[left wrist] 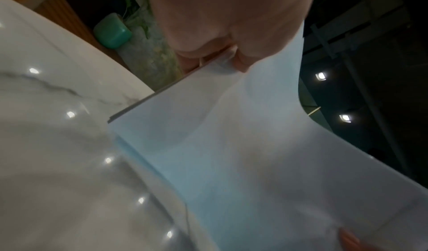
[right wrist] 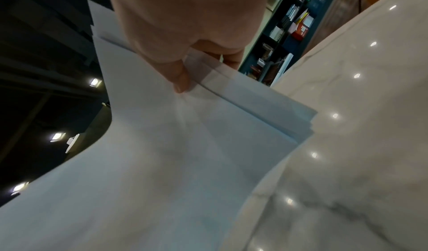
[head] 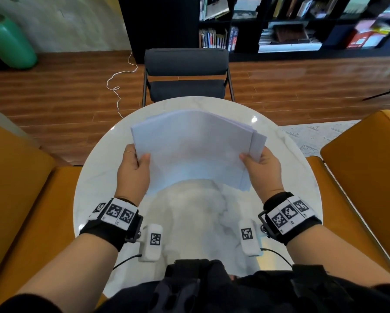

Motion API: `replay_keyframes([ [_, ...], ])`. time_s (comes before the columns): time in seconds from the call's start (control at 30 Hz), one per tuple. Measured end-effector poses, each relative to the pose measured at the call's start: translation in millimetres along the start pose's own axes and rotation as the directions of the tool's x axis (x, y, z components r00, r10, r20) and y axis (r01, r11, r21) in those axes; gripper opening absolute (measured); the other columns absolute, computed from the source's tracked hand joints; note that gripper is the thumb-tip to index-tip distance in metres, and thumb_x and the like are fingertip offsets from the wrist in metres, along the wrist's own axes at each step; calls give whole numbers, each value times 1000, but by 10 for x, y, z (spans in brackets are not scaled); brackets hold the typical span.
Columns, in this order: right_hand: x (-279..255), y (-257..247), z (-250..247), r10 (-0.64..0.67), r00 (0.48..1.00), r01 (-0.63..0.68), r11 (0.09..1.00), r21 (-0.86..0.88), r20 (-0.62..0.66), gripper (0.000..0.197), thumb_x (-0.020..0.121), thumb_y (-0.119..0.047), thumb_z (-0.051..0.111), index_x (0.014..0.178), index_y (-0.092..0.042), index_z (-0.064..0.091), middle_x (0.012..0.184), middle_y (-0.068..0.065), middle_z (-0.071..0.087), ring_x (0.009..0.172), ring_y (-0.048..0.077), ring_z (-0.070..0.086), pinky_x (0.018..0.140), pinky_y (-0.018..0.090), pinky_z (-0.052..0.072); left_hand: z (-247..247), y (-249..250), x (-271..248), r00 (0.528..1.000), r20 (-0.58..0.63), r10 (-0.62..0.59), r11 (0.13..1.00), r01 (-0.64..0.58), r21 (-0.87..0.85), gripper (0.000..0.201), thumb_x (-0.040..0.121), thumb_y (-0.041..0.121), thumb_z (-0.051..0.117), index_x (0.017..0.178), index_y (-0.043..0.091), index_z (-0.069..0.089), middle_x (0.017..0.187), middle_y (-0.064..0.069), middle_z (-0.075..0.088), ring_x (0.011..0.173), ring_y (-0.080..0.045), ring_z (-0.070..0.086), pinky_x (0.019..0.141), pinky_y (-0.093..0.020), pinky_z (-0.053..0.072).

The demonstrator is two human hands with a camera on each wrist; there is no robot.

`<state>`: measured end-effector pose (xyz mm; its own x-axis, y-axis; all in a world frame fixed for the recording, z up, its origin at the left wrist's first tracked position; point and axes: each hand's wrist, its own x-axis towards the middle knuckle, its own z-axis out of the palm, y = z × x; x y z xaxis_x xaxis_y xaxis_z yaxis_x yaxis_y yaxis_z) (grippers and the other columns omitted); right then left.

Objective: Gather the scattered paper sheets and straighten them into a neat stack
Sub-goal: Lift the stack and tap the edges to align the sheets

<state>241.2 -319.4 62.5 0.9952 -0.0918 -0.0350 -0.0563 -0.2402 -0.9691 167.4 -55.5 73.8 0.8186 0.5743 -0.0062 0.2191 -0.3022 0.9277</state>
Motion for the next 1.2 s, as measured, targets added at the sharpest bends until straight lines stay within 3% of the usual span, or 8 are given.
replay_keyframes([
  [0.13,173,-75,-166,84,992,-99,979,179,93,24,81,2,65,92,-19,69,96,9,72,88,27,68,79,35,58,-198,-28,153,975,211,-73,973,117,-200,16,96,14,48,103,28,54,100,3,68,91,-17,65,80,-34,51],
  [0.3,388,49,-264,199,956,-253,932,260,216,30,81,7,62,105,-9,70,112,18,72,98,33,70,88,42,55,-222,-256,195,811,515,-276,918,381,-108,41,90,13,61,126,26,44,121,-6,66,102,-24,66,81,-42,56],
  [0.37,392,159,-244,265,941,-308,929,206,212,27,82,4,64,106,-9,68,109,16,73,92,31,71,83,39,56,-155,-406,140,790,509,-342,917,398,-2,48,90,15,62,133,21,41,128,-8,61,110,-27,63,90,-48,55],
  [0.5,278,472,-170,387,895,-396,918,-5,222,16,82,-3,68,95,-12,68,94,12,72,72,24,66,58,26,50,14,-570,-10,797,407,-447,894,410,179,31,92,16,57,119,18,42,125,-12,54,99,-26,59,60,-35,61],
  [0.67,165,933,-59,608,760,-537,786,-306,227,31,76,-10,76,105,-9,65,114,15,69,105,34,65,96,48,51,176,-632,-131,670,420,-612,776,408,481,34,92,19,53,121,9,39,128,-17,50,91,-26,56,58,-36,57],
  [0.97,8,337,-23,189,980,-189,982,-15,66,24,85,0,60,104,-15,61,88,-4,66,79,15,63,69,24,51,227,-585,-172,947,250,-203,955,136,263,39,96,14,42,135,5,39,135,-13,54,122,-30,52,101,-32,39],
  [1.1,24,129,-67,68,998,-69,991,117,5,25,86,0,62,108,-12,62,89,-7,66,78,3,63,66,11,52,144,-417,-134,982,115,-148,986,138,90,36,91,9,52,127,9,48,113,-3,60,101,-19,56,85,-26,40],
  [1.2,26,232,-116,100,992,-110,986,128,77,29,82,6,63,105,-12,63,91,-3,69,75,1,67,69,12,53,42,-434,-35,983,116,-145,989,144,21,49,86,12,59,133,16,46,121,-3,61,109,-19,57,97,-34,45],
])
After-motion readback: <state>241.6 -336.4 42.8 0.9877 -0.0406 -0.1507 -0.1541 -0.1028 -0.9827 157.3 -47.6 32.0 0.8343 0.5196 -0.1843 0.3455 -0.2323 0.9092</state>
